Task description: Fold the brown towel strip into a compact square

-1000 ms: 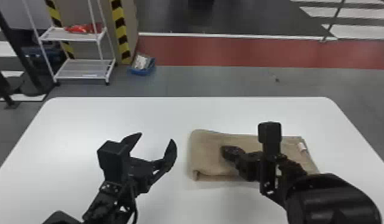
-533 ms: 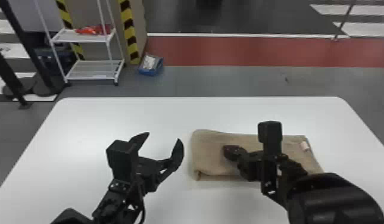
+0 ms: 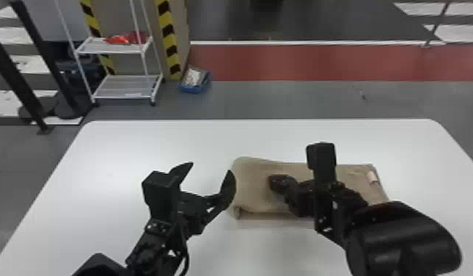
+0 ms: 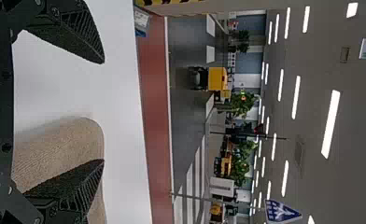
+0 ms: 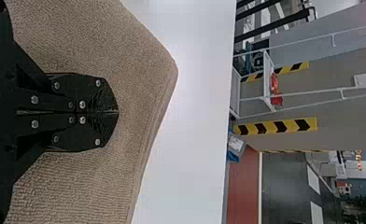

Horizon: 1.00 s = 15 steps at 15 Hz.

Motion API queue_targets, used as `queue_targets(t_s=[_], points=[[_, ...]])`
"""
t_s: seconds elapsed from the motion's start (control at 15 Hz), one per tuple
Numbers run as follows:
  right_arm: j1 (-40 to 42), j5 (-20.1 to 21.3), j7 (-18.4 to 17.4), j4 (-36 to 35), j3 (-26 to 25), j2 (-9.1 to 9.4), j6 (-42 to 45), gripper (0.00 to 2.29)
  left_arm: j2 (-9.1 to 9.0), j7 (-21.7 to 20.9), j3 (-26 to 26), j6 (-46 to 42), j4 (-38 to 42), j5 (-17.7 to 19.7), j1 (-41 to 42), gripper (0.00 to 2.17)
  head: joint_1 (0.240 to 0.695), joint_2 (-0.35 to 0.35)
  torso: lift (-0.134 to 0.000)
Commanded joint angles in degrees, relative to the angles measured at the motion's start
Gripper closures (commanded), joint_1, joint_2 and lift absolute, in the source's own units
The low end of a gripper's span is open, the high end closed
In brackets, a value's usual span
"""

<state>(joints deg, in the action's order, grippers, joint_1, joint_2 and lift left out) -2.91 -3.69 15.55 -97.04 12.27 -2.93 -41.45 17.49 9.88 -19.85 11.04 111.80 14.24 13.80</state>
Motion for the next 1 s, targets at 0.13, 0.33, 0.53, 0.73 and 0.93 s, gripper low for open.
queue_targets(t_s=[0.13,0.33,0.53,0.73,0.93], points=[[-2.4,1.1,0.0,2.2,1.8,1.17,0.0,2.1,0.0,0.0,0.1,0.0,-0.1,0.0,0.0,0.14,0.695,0.055,-0.124],[-1.3,1.1,0.0,1.2,2.0,1.43,0.2,2.1,-0.09,-0.1,0.2,-0.2,-0.2,0.1,-0.1,0.14,0.695,0.071,-0.124],[3.3,0.0,1.5,-6.2,-3.8,0.82,2.1,1.81,0.0,-0.2,0.1,-0.2,-0.1,0.3,-0.1,0.14,0.695,0.077,-0.124],[6.6,-1.4,6.9,-12.4,-14.6,-0.24,2.1,0.67,0.09,-1.6,-0.9,-0.2,-0.3,0.8,0.1,0.14,0.695,0.032,-0.124],[9.5,-2.6,13.9,-12.8,-27.8,-1.82,3.5,0.0,0.0,-3.2,-2.2,-1.8,-0.3,0.8,0.1,0.14,0.695,-0.09,-0.124]])
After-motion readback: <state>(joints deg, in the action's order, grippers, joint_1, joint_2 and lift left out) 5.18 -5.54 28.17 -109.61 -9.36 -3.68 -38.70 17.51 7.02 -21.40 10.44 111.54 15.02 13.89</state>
